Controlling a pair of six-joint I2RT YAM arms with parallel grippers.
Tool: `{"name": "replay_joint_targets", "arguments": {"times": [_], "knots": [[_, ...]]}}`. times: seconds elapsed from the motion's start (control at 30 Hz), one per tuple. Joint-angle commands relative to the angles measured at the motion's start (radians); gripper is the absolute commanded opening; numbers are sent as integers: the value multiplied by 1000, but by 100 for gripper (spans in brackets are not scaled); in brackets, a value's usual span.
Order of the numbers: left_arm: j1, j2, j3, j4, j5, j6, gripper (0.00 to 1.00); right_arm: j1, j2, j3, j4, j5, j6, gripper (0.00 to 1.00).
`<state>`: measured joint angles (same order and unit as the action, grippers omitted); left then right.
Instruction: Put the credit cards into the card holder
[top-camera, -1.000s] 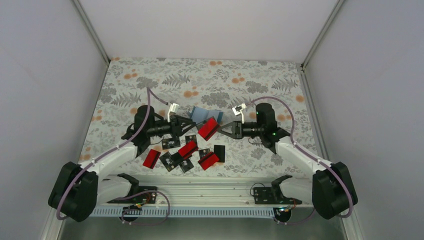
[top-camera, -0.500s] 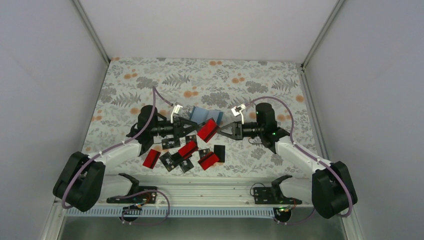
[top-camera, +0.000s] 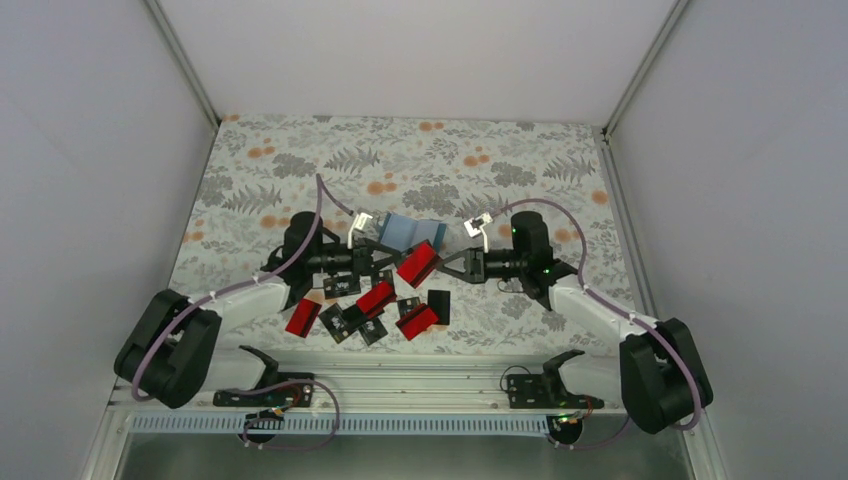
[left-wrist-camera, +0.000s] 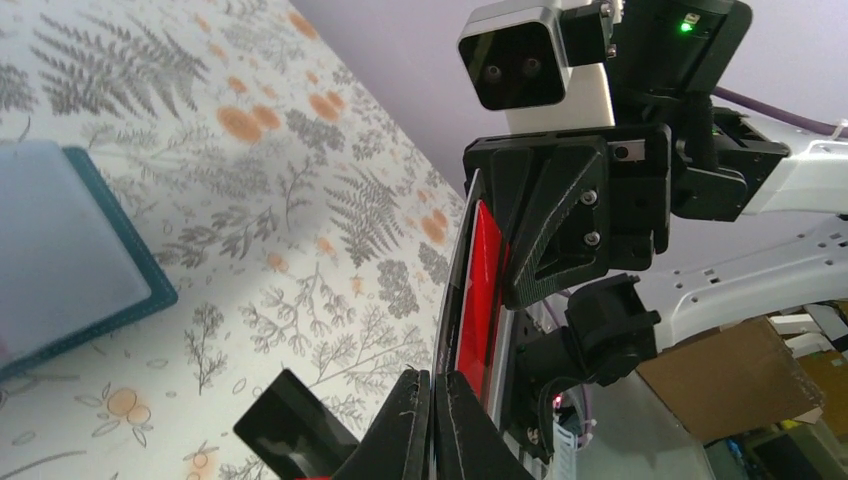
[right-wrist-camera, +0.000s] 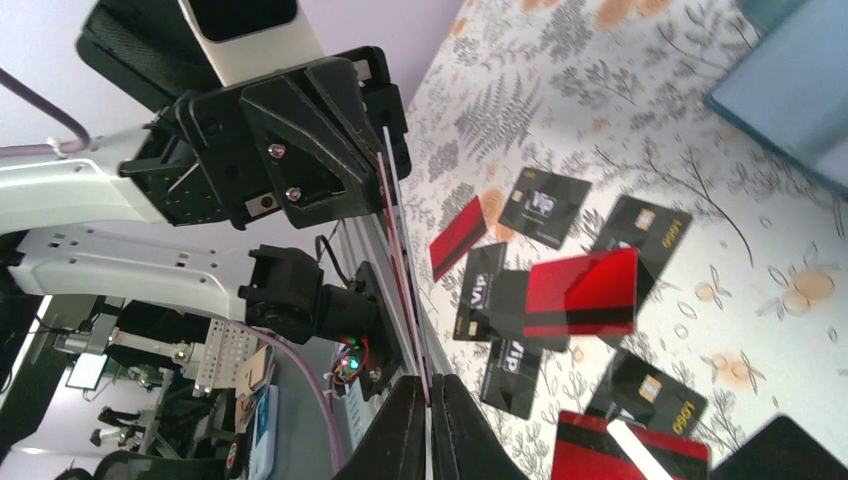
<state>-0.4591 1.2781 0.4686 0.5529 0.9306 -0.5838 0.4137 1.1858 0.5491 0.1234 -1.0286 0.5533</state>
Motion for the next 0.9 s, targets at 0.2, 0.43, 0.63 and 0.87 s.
{"name": "replay_joint_targets", "arguments": {"times": [0.2, 0.43, 0.63, 0.87], "knots": [[-40, 121, -9, 21, -52, 60, 2, -2, 77, -104, 87, 65, 21, 4], [-62, 197, 3, 35, -92, 71, 2, -1, 158, -113, 79, 71, 5, 4], [-64, 219, 31, -19, -141, 104, 2, -1, 221, -123, 34, 89, -20, 11], [-66, 213, 57, -39, -193, 103, 2, -3, 287, -141, -7, 151, -19, 13]]}}
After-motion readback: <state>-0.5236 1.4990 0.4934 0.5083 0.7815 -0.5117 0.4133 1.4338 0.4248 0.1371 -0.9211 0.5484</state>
